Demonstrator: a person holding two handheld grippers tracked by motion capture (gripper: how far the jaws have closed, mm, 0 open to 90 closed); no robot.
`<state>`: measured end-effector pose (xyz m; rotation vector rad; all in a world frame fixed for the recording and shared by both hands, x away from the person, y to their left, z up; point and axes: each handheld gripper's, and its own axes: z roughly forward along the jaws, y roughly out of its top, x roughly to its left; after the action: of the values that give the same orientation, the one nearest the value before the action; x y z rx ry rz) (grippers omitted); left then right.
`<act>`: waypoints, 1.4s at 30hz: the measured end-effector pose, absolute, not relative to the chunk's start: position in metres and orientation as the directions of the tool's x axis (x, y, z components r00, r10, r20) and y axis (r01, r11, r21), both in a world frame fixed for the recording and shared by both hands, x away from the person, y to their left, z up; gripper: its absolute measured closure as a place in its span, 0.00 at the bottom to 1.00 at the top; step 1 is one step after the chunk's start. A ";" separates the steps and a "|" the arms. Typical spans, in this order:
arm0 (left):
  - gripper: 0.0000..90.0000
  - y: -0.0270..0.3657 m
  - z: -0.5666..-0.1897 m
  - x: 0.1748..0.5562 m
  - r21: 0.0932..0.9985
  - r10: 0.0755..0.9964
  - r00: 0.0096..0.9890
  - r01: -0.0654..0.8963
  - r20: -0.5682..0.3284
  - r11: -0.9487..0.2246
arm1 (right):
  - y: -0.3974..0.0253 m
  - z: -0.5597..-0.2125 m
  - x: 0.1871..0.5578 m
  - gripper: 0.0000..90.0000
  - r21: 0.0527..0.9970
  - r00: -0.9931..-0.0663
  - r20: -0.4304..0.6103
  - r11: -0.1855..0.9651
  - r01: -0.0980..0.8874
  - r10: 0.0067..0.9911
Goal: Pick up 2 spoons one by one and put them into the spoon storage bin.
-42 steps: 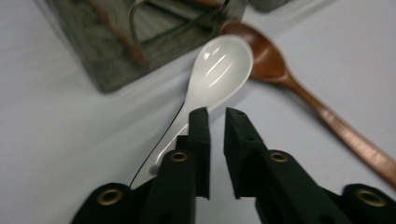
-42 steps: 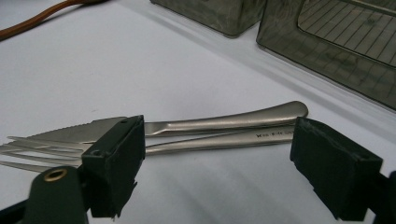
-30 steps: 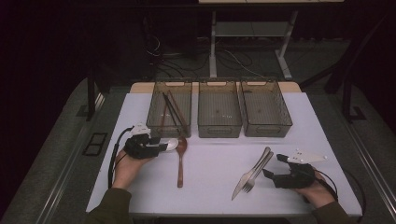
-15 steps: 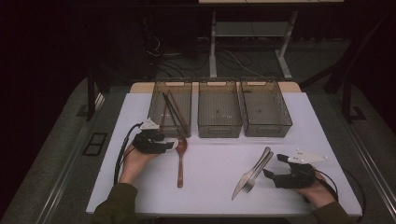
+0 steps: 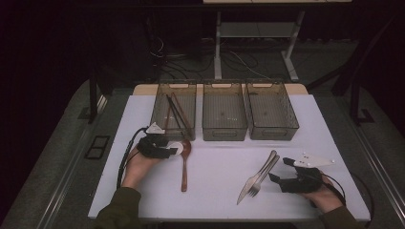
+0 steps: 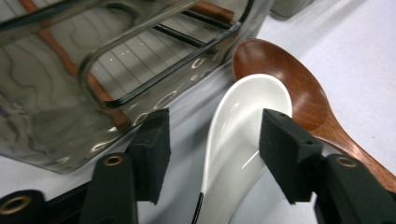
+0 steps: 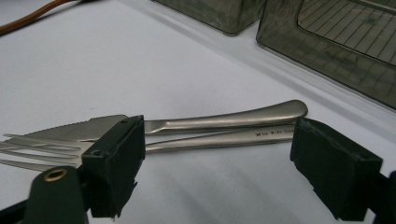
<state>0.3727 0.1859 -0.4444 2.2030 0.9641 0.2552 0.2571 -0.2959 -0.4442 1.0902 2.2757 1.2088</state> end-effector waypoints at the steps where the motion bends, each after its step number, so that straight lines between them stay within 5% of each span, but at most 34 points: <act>1: 0.51 0.185 -0.444 0.372 0.675 0.703 0.705 0.565 -0.096 -0.474 | -0.296 -0.444 0.257 0.20 0.813 -0.647 0.053 0.343 0.470 0.761; 24: 0.91 0.186 -0.437 0.361 0.682 0.630 0.774 0.497 -0.068 -0.536 | -0.297 -0.443 0.257 0.20 0.815 -0.645 0.049 0.343 0.467 0.762; 42: 0.92 0.188 -0.436 0.357 0.691 0.618 0.784 0.479 -0.058 -0.542 | -0.297 -0.442 0.256 0.20 0.818 -0.646 0.047 0.342 0.463 0.762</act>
<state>0.3572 0.1878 -0.4364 2.2486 0.8102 0.2488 0.2557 -0.2965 -0.4422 1.0850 2.2677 1.2107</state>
